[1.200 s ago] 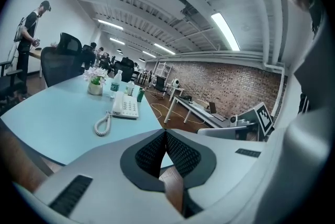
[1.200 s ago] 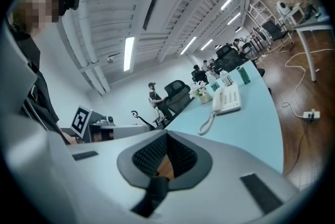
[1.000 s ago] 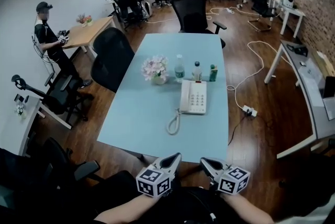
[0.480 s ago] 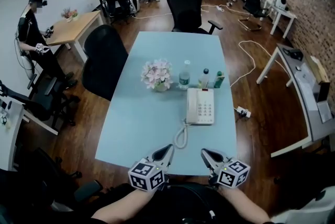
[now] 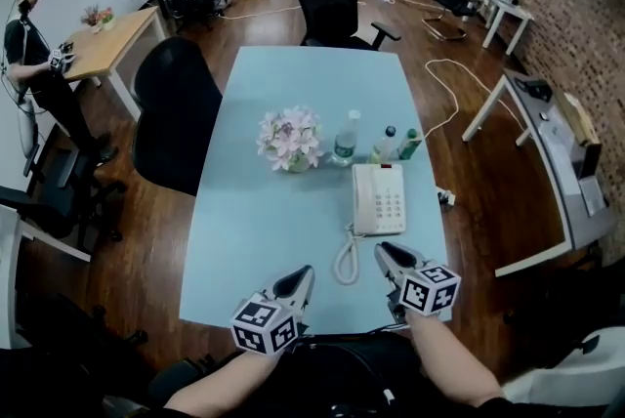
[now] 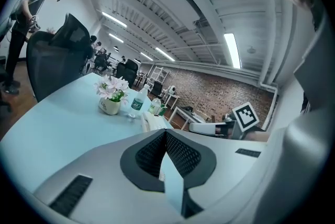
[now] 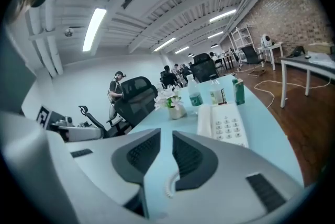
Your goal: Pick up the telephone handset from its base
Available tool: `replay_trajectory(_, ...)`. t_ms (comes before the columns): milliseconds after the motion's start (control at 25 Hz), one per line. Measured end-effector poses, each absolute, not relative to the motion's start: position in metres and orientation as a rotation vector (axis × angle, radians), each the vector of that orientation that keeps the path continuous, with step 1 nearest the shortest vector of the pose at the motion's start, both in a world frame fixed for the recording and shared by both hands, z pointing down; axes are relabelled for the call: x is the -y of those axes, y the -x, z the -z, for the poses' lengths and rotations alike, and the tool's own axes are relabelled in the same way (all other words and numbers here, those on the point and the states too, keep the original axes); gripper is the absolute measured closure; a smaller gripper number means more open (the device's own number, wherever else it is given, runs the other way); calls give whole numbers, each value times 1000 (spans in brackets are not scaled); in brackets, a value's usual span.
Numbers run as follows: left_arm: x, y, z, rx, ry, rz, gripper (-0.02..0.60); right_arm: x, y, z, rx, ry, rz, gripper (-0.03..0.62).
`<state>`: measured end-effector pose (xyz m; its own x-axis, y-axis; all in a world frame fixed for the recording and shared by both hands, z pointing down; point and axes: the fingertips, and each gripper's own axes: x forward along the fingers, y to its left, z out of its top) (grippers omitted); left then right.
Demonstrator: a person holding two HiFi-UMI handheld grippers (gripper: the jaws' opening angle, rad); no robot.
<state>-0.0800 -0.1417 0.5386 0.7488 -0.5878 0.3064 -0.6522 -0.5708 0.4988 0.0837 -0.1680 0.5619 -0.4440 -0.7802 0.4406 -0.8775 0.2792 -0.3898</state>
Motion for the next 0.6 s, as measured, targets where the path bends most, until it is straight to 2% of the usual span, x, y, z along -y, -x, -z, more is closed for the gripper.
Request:
replay_trajectory(80,148,85,-541,941,-2337,-130,581,201,-92,-573,2312,-1579,-837,398)
replay_trajectory(240,161,99,-546,1004,-2284,-75,581,276,-107,-606,2149,-1589,-735,381)
replay_trajectory(320,162,105,-548,1027,-2263,-59,581,306,-114,-632,2057,-1588,-743,329)
replay_trajectory(600,161,130,-557,1114,-2183,-43,581,364,-124,-693,1888,-1622,-846,321)
